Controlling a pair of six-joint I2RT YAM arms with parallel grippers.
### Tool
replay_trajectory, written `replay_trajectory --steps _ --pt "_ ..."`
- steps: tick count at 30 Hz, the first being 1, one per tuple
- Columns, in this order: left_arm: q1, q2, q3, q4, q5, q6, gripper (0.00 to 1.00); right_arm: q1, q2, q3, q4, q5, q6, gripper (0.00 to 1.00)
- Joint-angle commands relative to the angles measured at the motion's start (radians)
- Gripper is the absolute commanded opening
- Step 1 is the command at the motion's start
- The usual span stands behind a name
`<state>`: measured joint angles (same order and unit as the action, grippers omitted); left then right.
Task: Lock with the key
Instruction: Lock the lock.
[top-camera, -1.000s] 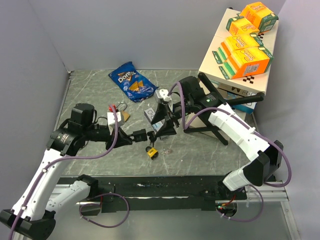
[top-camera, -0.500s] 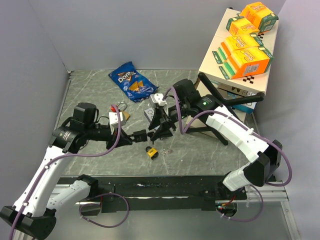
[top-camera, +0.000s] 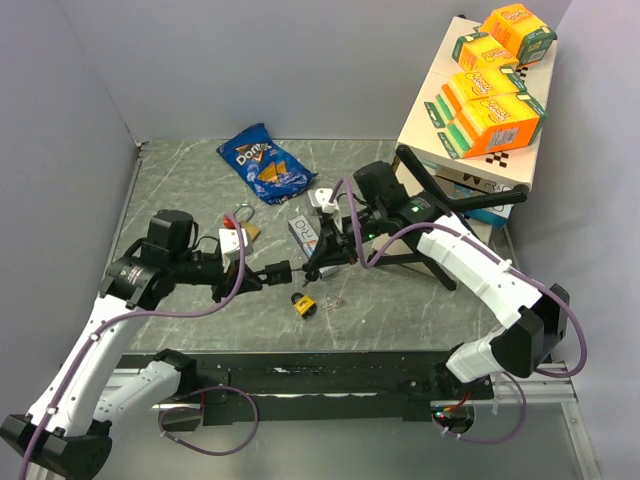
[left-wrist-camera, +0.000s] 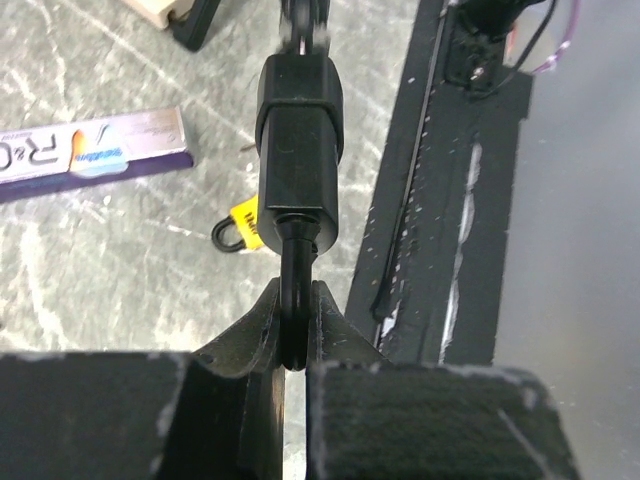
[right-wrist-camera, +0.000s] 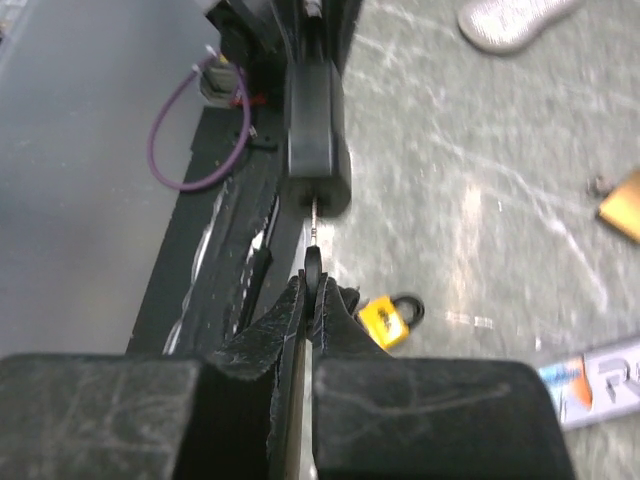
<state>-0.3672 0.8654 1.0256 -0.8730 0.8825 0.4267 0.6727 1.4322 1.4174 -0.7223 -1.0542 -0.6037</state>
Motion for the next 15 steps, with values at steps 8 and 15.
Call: replay_trajectory --steps 8,15 --pt "0.023 -0.074 -0.081 0.0 -0.037 0.093 0.01 -0.114 -0.127 -0.04 -0.118 0.031 -0.116 0.0" --pt "0.129 -0.106 -0.162 0.259 -0.249 -0.313 0.01 -0.065 -0.112 -0.144 0.096 0.163 0.067 0.0"
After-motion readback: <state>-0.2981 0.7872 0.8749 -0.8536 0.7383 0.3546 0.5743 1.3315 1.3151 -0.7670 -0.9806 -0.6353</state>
